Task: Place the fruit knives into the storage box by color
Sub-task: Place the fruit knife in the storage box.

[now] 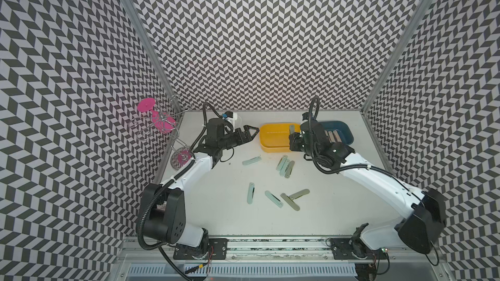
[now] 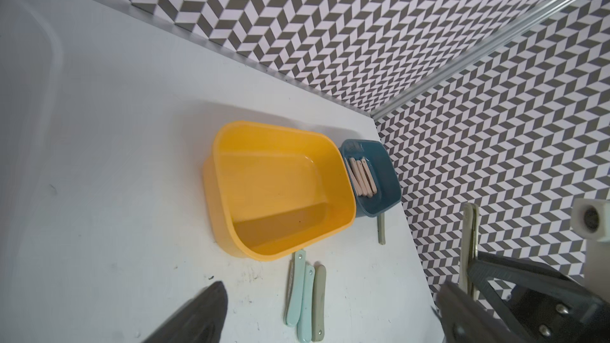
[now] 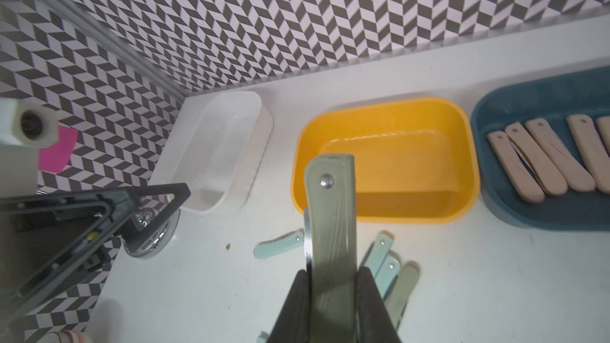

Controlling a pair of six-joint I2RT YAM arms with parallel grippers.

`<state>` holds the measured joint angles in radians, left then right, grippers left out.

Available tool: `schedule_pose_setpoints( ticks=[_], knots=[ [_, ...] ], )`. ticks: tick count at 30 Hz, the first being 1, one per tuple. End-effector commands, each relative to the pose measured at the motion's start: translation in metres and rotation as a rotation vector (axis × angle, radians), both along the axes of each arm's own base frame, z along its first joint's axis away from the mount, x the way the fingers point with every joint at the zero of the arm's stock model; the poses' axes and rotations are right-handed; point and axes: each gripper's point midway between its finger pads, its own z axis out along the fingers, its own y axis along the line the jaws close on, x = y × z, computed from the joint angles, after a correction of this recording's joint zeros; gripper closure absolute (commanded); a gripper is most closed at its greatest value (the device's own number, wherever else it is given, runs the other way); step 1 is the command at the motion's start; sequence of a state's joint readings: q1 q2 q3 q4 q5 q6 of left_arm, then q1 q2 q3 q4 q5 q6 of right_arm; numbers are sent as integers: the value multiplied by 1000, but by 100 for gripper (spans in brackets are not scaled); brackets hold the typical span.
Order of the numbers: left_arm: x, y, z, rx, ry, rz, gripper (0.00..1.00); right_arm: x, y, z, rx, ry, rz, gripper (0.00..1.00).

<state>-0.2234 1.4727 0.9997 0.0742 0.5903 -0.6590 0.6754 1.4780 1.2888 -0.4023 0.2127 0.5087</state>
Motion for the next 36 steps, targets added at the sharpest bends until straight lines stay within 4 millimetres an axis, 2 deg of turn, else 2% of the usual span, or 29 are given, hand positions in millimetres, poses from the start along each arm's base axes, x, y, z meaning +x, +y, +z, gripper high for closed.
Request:
schedule_pose_setpoints(
  ticks=[1,4,7,18,23,28,36],
  knots=[
    [8,10,12,-31,-18,24,0,23,27,18,45,-64,76,86],
    [11,17,15,-33,-26,45,0,40,41,10,46,-55,100,85],
    [14,20,15,-32,-27,55,0,56,49,-7,46,-28,114,85],
    [19,23,7,-32,-5,64,0,101,62,-79,66,96,188,85],
    [20,22,4,-35,1,61,0,119,70,-104,59,154,205,85],
    [21,22,0,-36,8,62,0,132,80,-121,82,184,213,85],
    [22,21,-5,-34,19,61,0,138,91,-152,145,248,194,84]
  ],
)
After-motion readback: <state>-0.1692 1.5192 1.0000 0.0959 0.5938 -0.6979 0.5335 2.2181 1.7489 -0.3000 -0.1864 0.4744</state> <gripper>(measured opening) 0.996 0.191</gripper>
